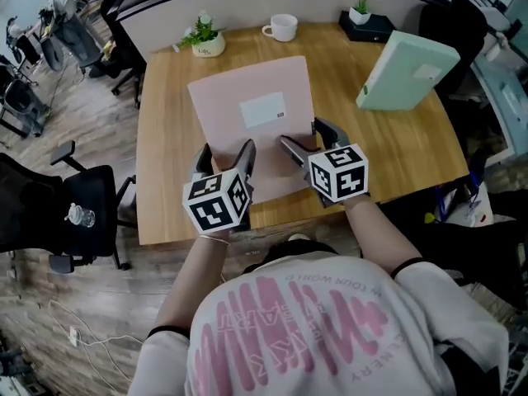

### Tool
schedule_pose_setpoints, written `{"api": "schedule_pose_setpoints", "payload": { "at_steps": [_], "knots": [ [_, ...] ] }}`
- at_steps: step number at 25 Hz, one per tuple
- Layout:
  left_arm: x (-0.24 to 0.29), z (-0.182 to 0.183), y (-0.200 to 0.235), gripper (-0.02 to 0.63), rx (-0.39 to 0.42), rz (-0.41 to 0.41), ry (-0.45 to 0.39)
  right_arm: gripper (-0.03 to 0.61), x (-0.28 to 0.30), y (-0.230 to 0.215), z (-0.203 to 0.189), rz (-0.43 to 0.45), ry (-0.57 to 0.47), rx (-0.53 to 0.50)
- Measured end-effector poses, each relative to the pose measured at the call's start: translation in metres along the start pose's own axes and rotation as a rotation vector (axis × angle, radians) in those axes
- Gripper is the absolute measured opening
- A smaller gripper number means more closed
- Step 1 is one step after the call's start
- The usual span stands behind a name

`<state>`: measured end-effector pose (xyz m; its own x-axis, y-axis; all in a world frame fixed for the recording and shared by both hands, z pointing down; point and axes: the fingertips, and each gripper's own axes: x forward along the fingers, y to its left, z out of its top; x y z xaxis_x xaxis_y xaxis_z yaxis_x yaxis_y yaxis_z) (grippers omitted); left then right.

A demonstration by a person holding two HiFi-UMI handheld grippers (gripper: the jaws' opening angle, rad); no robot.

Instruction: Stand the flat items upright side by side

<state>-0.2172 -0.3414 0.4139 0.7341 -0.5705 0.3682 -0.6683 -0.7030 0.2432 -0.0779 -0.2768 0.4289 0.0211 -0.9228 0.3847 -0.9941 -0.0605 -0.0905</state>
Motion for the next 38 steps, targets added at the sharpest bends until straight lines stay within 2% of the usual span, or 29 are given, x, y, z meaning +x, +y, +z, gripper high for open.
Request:
{"api": "schedule_pose_setpoints", "payload": {
  "at_steps": [5, 10, 13, 16, 19, 28, 29, 34, 38],
  "knots": [
    [-0.002, 0.016, -0.043, 0.407, 0.095, -0.107, -0.088, 0.367, -0.046, -0.020, 0.010, -0.156, -0.107, -0.048],
    [-0.003, 0.030, -0.097, 0.407, 0.203, -0.217, -0.149, 0.363, -0.097, -0.047, 0.015, -0.306, -0.187, -0.041],
    [-0.003, 0.032, -0.129, 0.403, 0.245, -0.267, -0.173, 0.356, -0.123, -0.066, 0.012, -0.357, -0.211, -0.023],
    [0.018, 0.033, -0.171, 0.403, 0.288, -0.290, -0.190, 0.356, -0.143, -0.107, 0.011, -0.393, -0.238, -0.022],
    [0.034, 0.035, -0.212, 0.407, 0.320, -0.294, -0.207, 0.356, -0.165, -0.142, 0.011, -0.411, -0.245, -0.046],
    [0.077, 0.030, -0.336, 0.410, 0.319, -0.301, -0.245, 0.354, -0.226, -0.257, 0.007, -0.409, -0.235, -0.075],
    [0.082, 0.028, -0.347, 0.425, 0.318, -0.295, -0.249, 0.354, -0.230, -0.268, 0.007, -0.404, -0.239, -0.084],
    [0.101, 0.018, -0.389, 0.431, 0.304, -0.285, -0.258, 0.354, -0.244, -0.314, 0.001, -0.382, -0.247, -0.111],
    [0.113, 0.008, -0.405, 0.431, 0.302, -0.281, -0.253, 0.354, -0.246, -0.336, -0.007, -0.360, -0.241, -0.119]
  ]
}}
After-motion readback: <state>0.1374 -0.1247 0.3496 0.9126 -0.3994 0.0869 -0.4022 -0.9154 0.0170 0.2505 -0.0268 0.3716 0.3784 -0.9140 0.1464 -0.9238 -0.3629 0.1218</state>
